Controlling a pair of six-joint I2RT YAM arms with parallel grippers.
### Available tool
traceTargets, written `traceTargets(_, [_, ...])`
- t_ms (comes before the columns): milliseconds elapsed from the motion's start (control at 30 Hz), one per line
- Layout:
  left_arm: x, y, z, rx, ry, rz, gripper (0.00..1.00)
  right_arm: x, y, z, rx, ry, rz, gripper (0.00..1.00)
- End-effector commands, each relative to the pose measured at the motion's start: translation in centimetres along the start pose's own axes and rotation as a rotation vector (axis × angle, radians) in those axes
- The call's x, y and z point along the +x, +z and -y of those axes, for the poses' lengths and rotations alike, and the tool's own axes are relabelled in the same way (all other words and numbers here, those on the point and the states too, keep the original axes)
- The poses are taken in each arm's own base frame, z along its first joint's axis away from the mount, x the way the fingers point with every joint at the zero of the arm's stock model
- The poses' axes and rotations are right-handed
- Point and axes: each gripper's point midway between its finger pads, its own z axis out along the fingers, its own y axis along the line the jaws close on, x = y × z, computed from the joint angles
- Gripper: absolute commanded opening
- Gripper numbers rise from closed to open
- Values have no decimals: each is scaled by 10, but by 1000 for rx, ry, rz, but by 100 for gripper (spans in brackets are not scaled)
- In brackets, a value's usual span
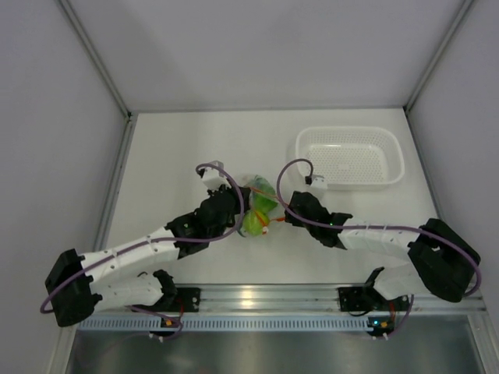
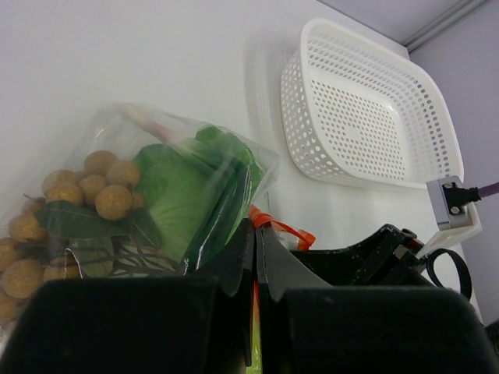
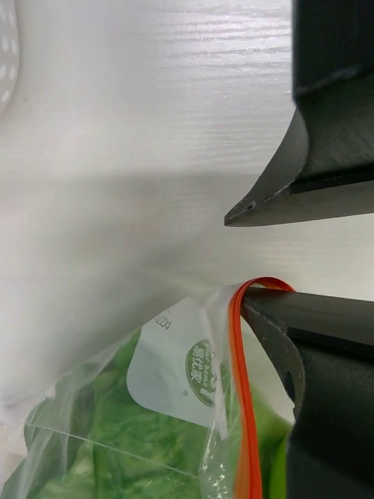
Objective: Open the zip-top bag and remove the fake food
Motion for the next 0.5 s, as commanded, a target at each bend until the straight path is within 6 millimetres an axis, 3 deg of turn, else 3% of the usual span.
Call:
traceTargets(0, [-33, -4, 4, -6, -63, 130, 0, -3, -10, 21, 44, -83, -5, 37])
traceTargets(233, [-30, -2, 16, 34, -31, 96, 0, -24, -36, 40, 125, -154, 9, 27])
traceTargets(400, [-18, 4, 48, 138, 82, 13, 0, -43, -62, 24, 32, -177, -6, 26])
traceTargets(433, [-7, 7, 54, 162, 115, -25, 0, -43, -65, 20, 1, -190, -21, 26])
traceTargets(467, [-9, 7, 63, 184, 118, -29, 0, -40, -70, 10, -63, -182, -49, 26])
